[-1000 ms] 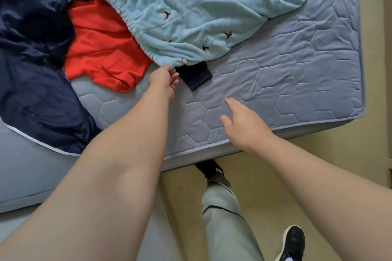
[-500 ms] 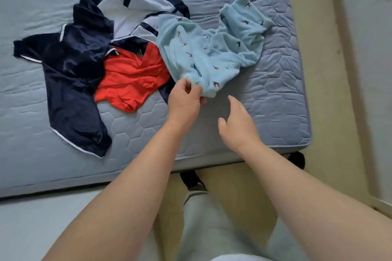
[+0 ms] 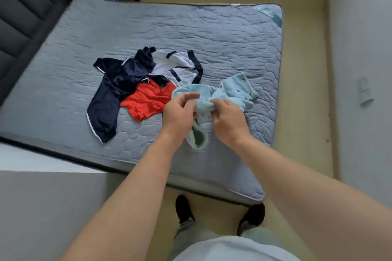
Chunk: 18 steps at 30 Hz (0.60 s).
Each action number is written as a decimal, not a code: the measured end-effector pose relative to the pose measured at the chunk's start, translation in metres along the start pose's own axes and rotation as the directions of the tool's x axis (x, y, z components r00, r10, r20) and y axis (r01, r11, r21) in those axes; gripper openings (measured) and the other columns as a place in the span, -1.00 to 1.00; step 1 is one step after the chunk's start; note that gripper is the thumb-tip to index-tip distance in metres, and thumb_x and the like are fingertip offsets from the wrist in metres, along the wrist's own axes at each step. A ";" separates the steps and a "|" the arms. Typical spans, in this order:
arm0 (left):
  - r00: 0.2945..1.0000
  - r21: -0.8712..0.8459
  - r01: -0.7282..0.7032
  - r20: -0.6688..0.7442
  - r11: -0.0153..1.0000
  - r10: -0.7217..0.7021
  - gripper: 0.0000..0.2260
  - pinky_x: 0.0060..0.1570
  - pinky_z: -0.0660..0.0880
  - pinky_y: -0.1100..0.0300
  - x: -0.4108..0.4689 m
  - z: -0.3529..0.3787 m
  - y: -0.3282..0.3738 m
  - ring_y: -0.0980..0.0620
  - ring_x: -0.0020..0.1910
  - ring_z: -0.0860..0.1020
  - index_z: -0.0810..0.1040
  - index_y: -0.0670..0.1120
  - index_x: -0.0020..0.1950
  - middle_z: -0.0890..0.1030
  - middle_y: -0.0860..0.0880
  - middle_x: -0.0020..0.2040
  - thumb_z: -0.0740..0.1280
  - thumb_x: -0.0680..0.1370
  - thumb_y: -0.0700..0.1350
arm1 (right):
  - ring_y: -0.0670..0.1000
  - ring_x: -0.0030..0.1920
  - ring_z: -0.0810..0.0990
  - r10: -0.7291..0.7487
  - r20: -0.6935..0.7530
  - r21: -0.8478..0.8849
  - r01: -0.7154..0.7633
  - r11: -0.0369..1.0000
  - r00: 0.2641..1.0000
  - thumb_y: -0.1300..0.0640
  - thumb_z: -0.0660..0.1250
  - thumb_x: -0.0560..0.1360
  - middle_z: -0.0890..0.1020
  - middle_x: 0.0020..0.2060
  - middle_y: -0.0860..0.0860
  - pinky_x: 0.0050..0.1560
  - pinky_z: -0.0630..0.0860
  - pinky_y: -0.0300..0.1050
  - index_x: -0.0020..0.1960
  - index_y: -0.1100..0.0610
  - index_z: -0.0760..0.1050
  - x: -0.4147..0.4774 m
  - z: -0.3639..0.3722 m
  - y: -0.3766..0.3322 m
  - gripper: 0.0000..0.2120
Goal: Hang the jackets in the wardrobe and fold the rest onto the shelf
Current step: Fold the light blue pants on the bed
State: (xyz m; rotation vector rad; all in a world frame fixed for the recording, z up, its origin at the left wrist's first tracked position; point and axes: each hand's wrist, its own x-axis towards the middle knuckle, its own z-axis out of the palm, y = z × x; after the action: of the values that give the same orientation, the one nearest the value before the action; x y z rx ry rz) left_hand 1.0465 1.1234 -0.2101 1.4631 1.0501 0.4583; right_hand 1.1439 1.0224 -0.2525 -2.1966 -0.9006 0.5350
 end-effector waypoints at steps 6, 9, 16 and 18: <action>0.990 0.092 -0.143 0.027 0.985 0.141 -0.60 -0.10 0.60 0.17 -0.033 -0.002 0.051 0.12 -0.17 0.63 0.60 -0.01 0.25 0.68 0.00 -0.02 0.38 0.42 -0.21 | 0.10 -0.11 0.51 -0.071 -0.057 0.032 0.073 0.997 0.996 0.22 0.19 0.54 0.55 -0.19 -0.03 -0.17 0.29 -0.07 -0.09 0.07 0.50 -0.002 -0.065 -0.040 -0.87; 0.972 0.163 -0.234 0.011 0.959 0.235 -0.54 0.01 0.63 0.13 -0.045 -0.009 0.062 0.12 -0.03 0.65 0.57 0.05 0.26 0.67 0.08 0.01 0.40 0.36 -0.18 | 0.03 -0.11 0.48 -0.154 -0.083 0.032 0.157 0.987 0.985 0.20 0.21 0.56 0.58 -0.12 -0.04 -0.15 0.30 -0.12 0.05 0.05 0.57 -0.008 -0.091 -0.061 -0.81; 0.934 0.287 -0.328 -0.044 0.900 0.354 -0.60 -0.19 0.48 0.27 -0.043 -0.023 0.080 0.11 -0.05 0.60 0.48 0.04 0.12 0.59 0.06 -0.01 0.54 0.36 -0.08 | 0.08 -0.11 0.47 -0.282 -0.244 0.069 0.307 0.949 0.928 0.27 0.21 0.55 0.56 -0.15 0.02 -0.18 0.26 -0.14 0.01 0.19 0.56 -0.019 -0.127 -0.120 -0.85; 0.949 0.403 -0.280 -0.019 0.871 0.314 -0.58 -0.26 0.38 0.31 -0.040 -0.027 0.082 0.18 -0.06 0.53 0.46 0.07 0.12 0.52 0.05 0.04 0.54 0.33 0.02 | 0.08 -0.09 0.48 -0.279 -0.313 0.096 0.322 0.942 0.908 0.30 0.19 0.53 0.58 -0.12 0.04 -0.17 0.28 -0.18 0.04 0.21 0.56 -0.021 -0.139 -0.137 -0.81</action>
State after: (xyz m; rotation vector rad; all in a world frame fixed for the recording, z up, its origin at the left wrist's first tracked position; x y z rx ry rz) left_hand 1.0326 1.1172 -0.1160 2.0013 1.0253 0.5501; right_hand 1.1509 1.0157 -0.0564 -1.8917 -0.9795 0.1133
